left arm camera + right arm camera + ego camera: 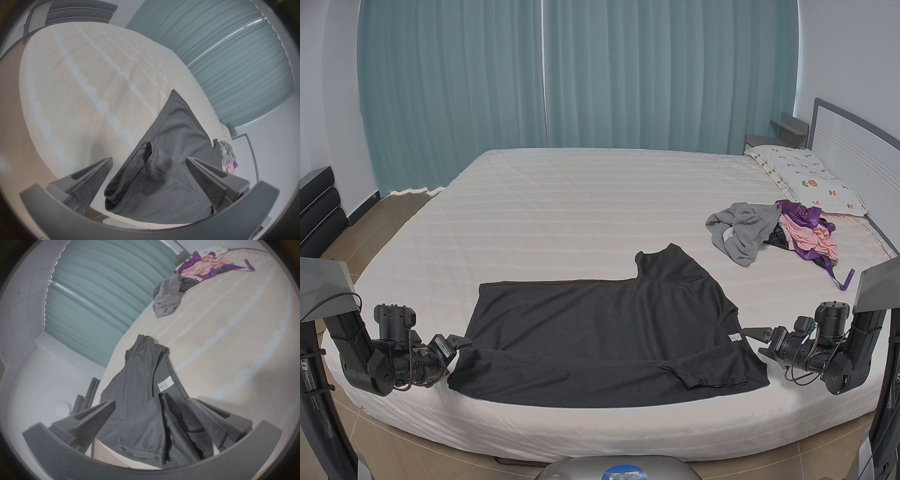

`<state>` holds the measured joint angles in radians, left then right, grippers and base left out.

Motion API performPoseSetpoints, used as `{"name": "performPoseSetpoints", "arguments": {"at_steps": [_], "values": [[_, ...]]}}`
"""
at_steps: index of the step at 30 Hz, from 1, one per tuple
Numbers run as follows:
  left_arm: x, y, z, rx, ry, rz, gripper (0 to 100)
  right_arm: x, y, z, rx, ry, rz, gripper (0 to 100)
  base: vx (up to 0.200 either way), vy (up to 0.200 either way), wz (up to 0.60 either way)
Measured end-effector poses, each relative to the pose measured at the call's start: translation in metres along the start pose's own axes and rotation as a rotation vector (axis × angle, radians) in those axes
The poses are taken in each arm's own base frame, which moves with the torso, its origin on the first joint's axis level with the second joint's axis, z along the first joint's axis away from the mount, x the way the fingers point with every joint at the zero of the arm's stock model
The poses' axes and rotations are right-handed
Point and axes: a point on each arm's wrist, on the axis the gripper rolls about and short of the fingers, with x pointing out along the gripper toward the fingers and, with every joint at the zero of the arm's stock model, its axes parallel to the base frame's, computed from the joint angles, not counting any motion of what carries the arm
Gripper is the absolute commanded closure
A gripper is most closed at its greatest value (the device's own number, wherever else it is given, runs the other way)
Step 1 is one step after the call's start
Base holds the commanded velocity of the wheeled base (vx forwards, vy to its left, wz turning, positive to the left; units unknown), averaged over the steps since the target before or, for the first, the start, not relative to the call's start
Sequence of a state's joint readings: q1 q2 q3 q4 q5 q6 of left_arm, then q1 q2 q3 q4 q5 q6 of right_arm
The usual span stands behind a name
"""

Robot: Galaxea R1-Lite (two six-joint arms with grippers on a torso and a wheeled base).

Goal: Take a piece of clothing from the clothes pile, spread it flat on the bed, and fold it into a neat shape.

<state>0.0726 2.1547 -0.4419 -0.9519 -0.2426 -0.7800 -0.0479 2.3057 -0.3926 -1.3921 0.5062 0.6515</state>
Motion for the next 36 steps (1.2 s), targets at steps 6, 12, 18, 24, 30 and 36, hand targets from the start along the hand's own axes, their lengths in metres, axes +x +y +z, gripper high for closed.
{"name": "performPoseSetpoints", "arguments": {"at_steps": [6,12,18,24,30,36], "values": [[-0.012,0.006,0.001,-0.019,-0.048,-0.02,0,-0.009,0.0,0.008,0.076,-0.037,-0.003,0,0.0,0.0,0.0],[-0.018,0.013,0.005,-0.048,-0.062,-0.006,0,-0.014,0.0,0.01,0.081,-0.047,-0.004,0,0.167,0.0,0.0],[-0.019,0.013,0.006,-0.046,-0.07,-0.008,0,-0.015,0.001,0.011,0.08,-0.05,-0.004,0,0.033,0.0,0.0],[-0.019,0.013,0.006,-0.044,-0.07,-0.008,0,-0.015,0.001,0.011,0.079,-0.05,-0.003,0,0.0,0.0,0.0],[-0.019,0.012,0.007,-0.044,-0.075,-0.009,0,-0.015,0.001,0.011,0.079,-0.049,-0.004,0,0.0,0.0,0.0],[-0.021,0.01,0.007,-0.058,-0.081,-0.018,0,-0.015,0.001,0.01,0.079,-0.047,-0.004,0,0.0,0.0,0.0]]}}
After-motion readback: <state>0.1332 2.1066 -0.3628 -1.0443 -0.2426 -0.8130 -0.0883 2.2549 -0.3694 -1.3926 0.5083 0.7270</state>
